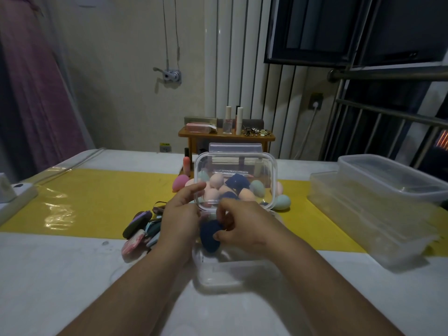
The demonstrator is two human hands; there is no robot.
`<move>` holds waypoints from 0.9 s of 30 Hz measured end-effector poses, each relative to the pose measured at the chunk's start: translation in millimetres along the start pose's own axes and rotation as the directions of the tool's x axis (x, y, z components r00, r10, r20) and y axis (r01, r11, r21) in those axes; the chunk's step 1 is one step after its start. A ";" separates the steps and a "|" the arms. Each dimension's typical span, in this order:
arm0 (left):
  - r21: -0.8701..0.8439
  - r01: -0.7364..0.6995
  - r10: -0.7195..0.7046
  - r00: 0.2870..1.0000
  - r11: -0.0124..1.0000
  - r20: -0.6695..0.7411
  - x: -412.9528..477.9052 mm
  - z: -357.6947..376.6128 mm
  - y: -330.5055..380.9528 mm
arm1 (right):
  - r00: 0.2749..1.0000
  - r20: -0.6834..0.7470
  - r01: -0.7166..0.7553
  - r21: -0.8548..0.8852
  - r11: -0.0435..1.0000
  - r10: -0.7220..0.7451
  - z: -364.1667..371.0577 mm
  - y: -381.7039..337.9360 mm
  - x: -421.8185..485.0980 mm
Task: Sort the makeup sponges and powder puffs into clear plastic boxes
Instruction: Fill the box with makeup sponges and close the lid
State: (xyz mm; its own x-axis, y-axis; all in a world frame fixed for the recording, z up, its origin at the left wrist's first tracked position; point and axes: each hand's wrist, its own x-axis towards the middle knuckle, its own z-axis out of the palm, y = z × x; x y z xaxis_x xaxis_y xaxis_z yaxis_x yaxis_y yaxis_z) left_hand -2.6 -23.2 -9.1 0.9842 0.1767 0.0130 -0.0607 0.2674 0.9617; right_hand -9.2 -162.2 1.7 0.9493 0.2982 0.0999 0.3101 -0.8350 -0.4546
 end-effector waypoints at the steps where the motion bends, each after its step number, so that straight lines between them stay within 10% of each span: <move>1: 0.002 -0.002 0.002 1.000 1.000 0.000 0.3 -0.1 -0.6 | 1.000 0.009 0.006 -0.007 1.000 -0.006 1.8 -0.8 -0.4; 8: 0.017 -0.009 0.009 1.000 1.000 -0.001 3.0 -2.8 -4.1 | 1.000 0.009 0.023 -0.008 1.000 -0.023 -2.4 0.1 -2.7; 15: 0.050 -0.029 0.030 0.999 0.998 -0.012 6.8 -3.9 -7.9 | 0.953 -0.303 0.065 0.125 0.990 -0.025 -17.3 13.2 -12.7; 20: 0.045 -0.029 0.029 0.999 0.999 -0.014 10.3 -5.6 -12.3 | 0.803 -0.570 0.001 0.288 0.958 0.171 -28.3 42.5 -14.6; 27: 0.020 -0.022 0.022 1.000 1.000 -0.015 8.5 -5.8 -11.7 | 0.755 -0.565 -0.177 0.313 0.933 0.333 -30.4 76.9 -8.4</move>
State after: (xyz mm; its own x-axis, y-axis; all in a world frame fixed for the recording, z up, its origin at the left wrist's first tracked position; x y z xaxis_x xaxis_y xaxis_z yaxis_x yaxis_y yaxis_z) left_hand 5.5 -19.2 -21.8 0.9801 0.1963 0.0302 -0.0788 0.2448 0.9664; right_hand 8.3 -243.0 -7.2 0.8494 -0.3140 0.4242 0.1049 -0.6872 -0.7188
